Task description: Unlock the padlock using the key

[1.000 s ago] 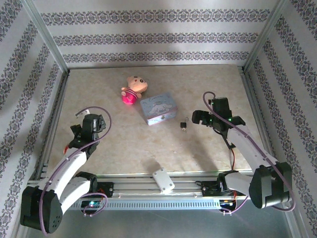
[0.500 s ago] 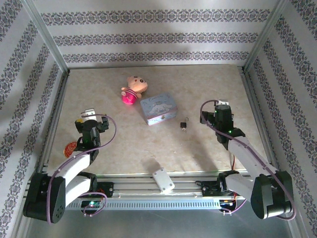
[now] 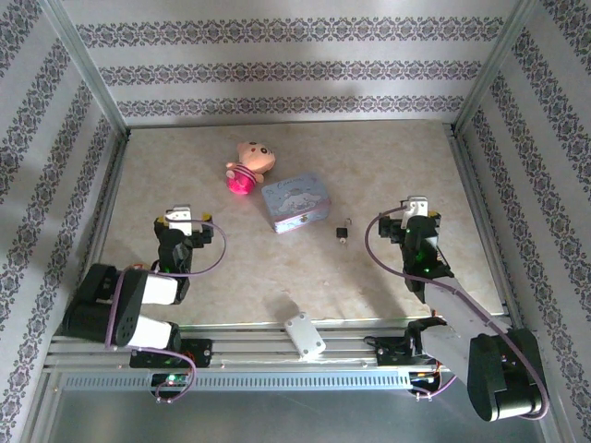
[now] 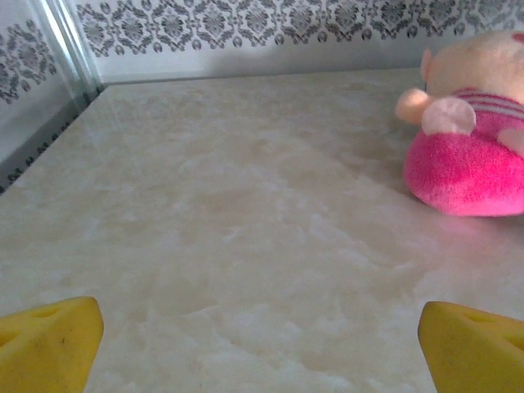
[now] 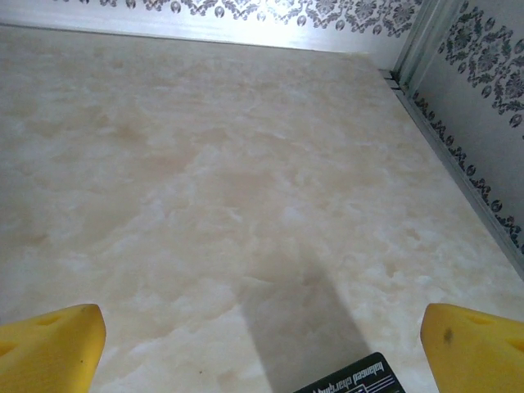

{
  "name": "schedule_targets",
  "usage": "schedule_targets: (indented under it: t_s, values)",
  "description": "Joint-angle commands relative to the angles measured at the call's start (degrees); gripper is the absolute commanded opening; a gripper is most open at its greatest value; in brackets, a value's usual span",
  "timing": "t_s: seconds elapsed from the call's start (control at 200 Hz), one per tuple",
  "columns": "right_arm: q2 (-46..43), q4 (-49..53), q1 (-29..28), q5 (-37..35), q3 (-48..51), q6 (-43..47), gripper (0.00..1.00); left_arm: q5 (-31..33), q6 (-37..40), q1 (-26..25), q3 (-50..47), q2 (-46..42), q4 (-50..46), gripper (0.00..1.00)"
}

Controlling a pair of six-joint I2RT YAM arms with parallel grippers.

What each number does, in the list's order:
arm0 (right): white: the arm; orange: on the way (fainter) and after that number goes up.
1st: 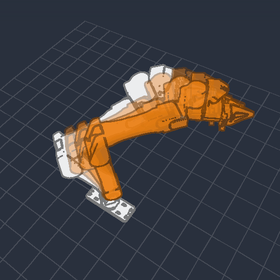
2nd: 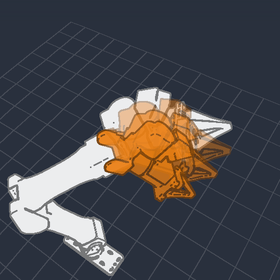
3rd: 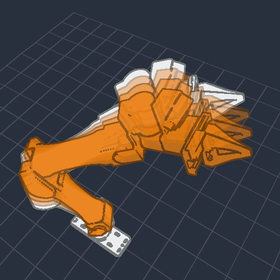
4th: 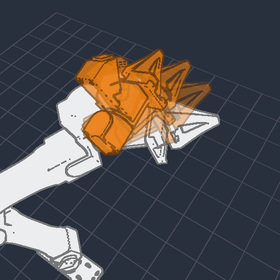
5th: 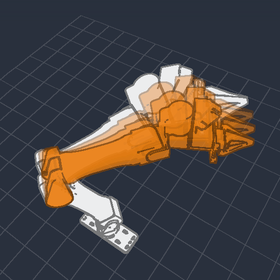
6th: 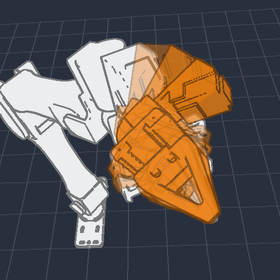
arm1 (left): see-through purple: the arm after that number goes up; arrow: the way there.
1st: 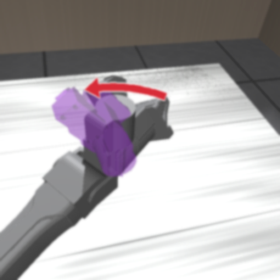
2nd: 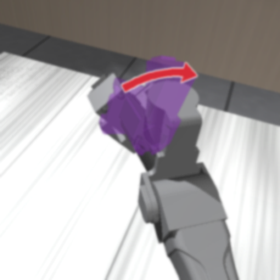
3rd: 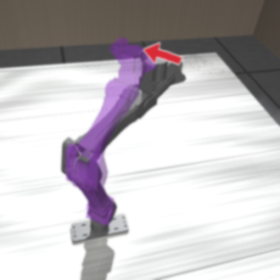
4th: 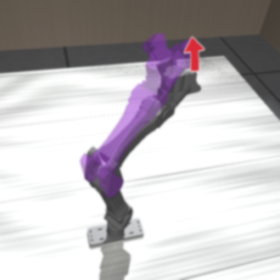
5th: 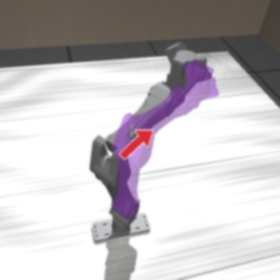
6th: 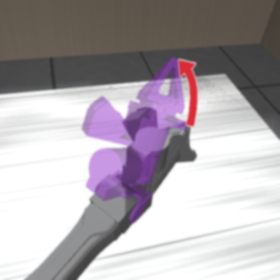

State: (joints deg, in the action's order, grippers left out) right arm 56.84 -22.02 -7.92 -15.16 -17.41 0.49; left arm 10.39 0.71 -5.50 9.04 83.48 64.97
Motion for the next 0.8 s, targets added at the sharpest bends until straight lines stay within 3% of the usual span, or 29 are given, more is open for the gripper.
schedule_targets:
  t_s: [0.0, 0.13, 0.195, 0.385, 0.49, 0.695, 0.795]
  values:
    - [1.0, -7.0, 1.3, 1.8, 1.2, 0.9, 0.98, -4.2, 2.7, 0.9, -1.0, 6.8, 16.8, 0.99]
    - [3.4, -11.1, 2.3, 3.5, 2.1, 0.8, 0.98, -5.2, 3.1, 0.9, 1.8, 11.5, 16.5, 0.99]
    - [4.7, -12.5, 2.8, 4.6, 2.2, 0.7, 0.98, -6.3, 2.3, 1.6, 2.6, 9.9, 12.6, 0.99]
    - [9.4, -19.8, 4.2, 7.5, 3.0, -0.2, 0.98, -22.5, 0.9, 7.2, 12.7, 7.2, -10.7, 0.99]
    - [13.6, -27.3, 5.4, 10.5, 4.3, -1.0, 0.98, -28.9, -1.1, 10.5, 11.1, 8.4, -5.4, 0.99]
    - [24.2, -37.8, 7.5, 13.7, 3.3, -2.6, 0.98, -28.2, -1.1, 10.6, 11.4, 8.2, -6.3, 0.99]
    - [33.0, -49.6, 8.4, 13.0, 4.2, -4.6, 0.98, -27.4, -1.4, 10.6, 11.3, 8.1, -6.2, 0.99]
